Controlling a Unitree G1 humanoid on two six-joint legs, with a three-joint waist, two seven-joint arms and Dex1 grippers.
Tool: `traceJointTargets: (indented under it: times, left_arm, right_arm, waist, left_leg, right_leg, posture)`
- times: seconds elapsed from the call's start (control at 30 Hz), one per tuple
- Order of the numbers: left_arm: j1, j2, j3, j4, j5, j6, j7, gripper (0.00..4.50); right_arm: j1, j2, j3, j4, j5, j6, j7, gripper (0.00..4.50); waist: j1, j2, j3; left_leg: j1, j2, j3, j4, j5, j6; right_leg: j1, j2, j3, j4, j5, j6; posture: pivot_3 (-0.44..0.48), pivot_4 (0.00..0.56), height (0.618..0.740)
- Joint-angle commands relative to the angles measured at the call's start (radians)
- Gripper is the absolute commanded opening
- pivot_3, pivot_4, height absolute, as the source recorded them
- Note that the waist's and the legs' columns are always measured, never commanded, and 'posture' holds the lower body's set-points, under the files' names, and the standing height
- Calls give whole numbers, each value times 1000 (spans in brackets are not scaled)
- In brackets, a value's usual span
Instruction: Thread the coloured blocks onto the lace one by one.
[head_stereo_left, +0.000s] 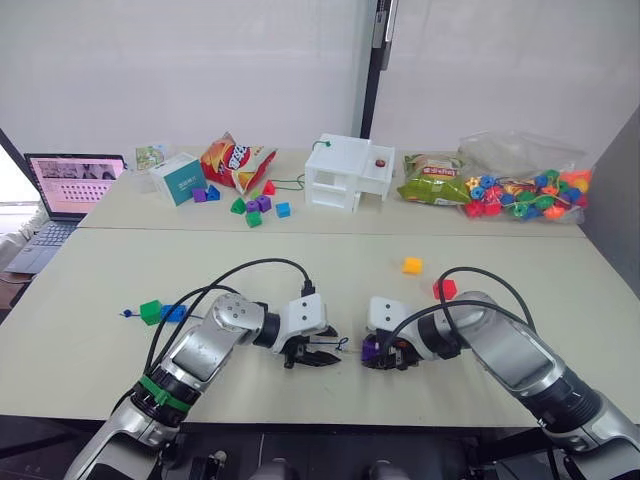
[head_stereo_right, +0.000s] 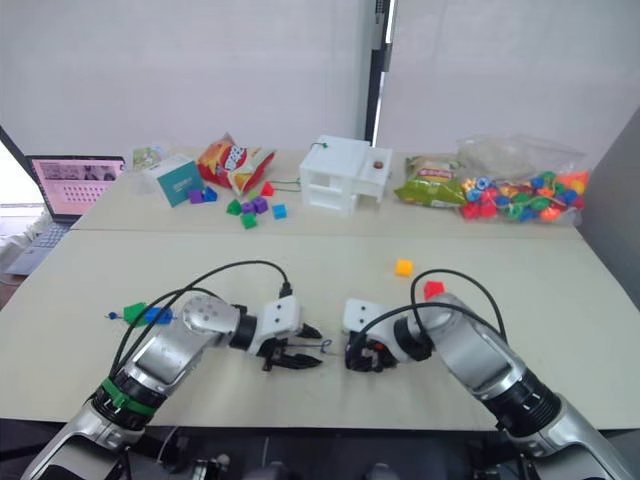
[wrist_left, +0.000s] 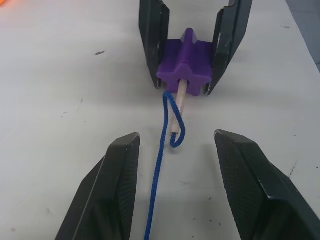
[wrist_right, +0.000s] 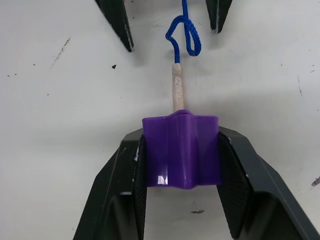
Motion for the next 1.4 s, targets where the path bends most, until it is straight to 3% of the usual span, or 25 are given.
traceJointTargets:
  times: [0.03,0.1,0.37,1.0,1.27,1.3,1.4]
  left_arm:
    - [3,-14,-25,23,38,-46,20,2517]
    - [1,-26,-29,47,50,-54,35,2517]
    - [-5,-51,-42,84,69,-62,40,25]
    - [-28,-180,-45,92,43,-35,51,25]
    - [-27,-165,3,103,36,-27,61,25]
    - [-28,-148,8,95,29,-13,44,619]
    - [-29,-111,16,78,26,2,27,1611]
  right_arm:
    - [17,2,9,-11,15,13,-5,1373]
    - [19,2,9,-13,15,14,-7,1373]
    - [27,-3,3,-24,20,24,-15,1373]
    - [22,-13,5,-29,29,31,-23,1373]
    - [19,-9,6,-28,29,29,-25,1373]
    - [18,-9,6,-27,29,29,-25,1373]
    - [16,-9,5,-22,29,26,-24,1373]
  waist:
    - [0,0,0]
    - [0,0,0]
    - [0,0,0]
    - [2,0,0]
    - [4,0,0]
    - [3,0,0]
    - [0,0,0]
  left_leg:
    - [0,0,0,0,0,0]
    - [0,0,0,0,0,0]
    - [0,0,0,0,0,0]
    - [0,0,0,0,0,0]
    - [0,-1,0,0,0,0]
    - [0,-1,0,0,0,0]
    - [0,0,0,0,0,0]
  right_leg:
    - [0,0,0,0,0,0]
    - [0,0,0,0,0,0]
    - [1,0,0,0,0,0]
    - [1,0,0,0,0,0]
    - [1,-1,0,0,0,0]
    - [1,-1,0,0,0,0]
    - [0,0,0,0,0,0]
  posture:
    - [0,150,740]
    - [0,150,740]
    - [0,150,740]
    - [0,150,740]
    - [0,150,740]
    - [0,150,740]
    - [0,150,740]
